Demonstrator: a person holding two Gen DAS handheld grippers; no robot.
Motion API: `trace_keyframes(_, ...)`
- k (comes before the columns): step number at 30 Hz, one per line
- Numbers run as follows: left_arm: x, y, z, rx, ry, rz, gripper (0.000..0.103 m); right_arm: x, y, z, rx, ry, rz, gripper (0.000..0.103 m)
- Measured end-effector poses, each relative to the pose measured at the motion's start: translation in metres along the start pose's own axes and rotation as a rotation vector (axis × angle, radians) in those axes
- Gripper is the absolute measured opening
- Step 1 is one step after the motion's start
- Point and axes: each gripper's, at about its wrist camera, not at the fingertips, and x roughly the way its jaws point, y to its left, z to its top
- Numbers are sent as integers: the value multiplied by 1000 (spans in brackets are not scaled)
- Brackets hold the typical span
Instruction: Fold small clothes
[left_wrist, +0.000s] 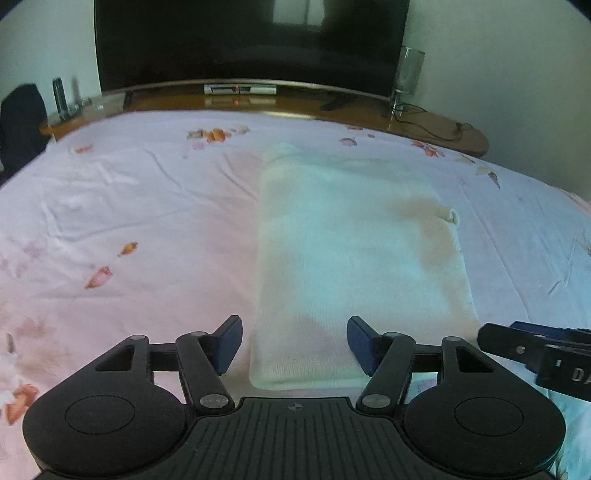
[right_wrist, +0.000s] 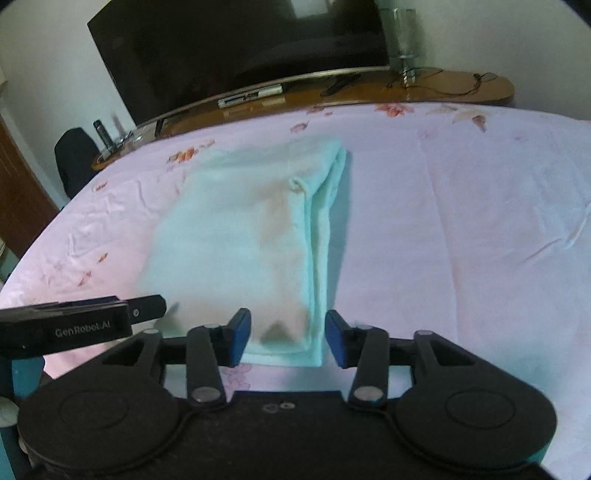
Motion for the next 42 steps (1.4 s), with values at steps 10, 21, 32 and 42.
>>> trace_keyframes(10, -83, -28, -3, 61, -126, 93, 103, -67, -1, -8, 28, -50, 40, 62)
trace_keyframes(21, -220, -55, -37, 77, -161, 172, 103, -203, 1, -49, 8, -167, 78, 78)
trace_keyframes(32, -310, -59, -91, 3, -216, 199, 103, -295, 16, -89, -12, -214, 8, 86)
trace_keyframes(42, -308, -47, -74, -20, -226, 198, 103, -305, 29, -88, -41, -271, -50, 86)
